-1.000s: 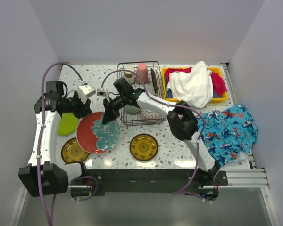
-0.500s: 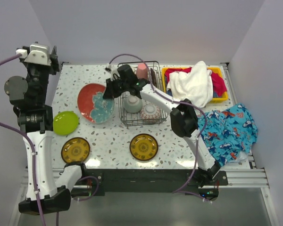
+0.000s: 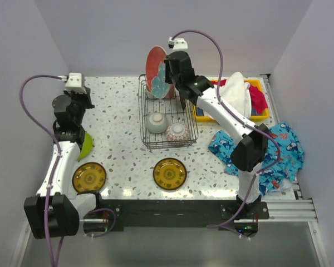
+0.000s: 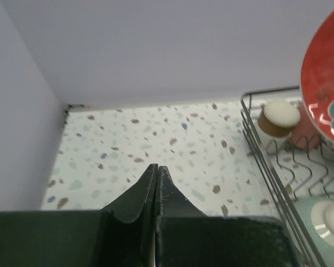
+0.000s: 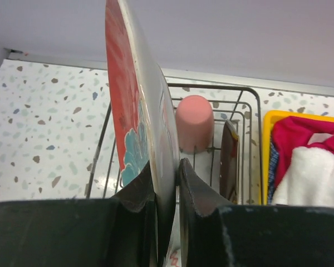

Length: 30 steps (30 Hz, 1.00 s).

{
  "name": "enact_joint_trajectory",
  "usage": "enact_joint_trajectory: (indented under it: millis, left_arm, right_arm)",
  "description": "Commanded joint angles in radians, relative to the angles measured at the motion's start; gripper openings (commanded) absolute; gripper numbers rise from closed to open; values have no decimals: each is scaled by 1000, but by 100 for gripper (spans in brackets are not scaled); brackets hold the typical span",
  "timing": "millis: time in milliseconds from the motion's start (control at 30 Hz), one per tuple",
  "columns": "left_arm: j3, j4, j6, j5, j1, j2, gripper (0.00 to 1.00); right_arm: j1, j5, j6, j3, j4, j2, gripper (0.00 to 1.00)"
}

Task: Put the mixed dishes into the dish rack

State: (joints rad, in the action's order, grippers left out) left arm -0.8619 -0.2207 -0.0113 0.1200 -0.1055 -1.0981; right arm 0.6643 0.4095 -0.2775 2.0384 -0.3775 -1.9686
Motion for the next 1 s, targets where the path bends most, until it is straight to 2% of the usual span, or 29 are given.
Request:
enact_joint_trajectory:
  millis: [0, 133, 367, 567, 967]
  left_arm:
    - [79, -84, 39, 93, 92, -81, 0]
    - [139, -141, 19, 147, 148, -121, 0]
    - [175, -135, -47, 191, 164, -146, 0]
    - [215, -117, -53, 230, 176, -148, 0]
    - [233, -126, -93, 230, 185, -135, 0]
  right_arm:
    - [66, 204, 76, 8, 124, 62, 0]
    - [87, 378, 118, 35, 60, 37, 0]
    - [103, 537, 90, 36, 28, 25, 0]
    - [110, 592, 126, 29, 49, 7, 0]
    - [110, 654, 331, -21, 176, -13, 0]
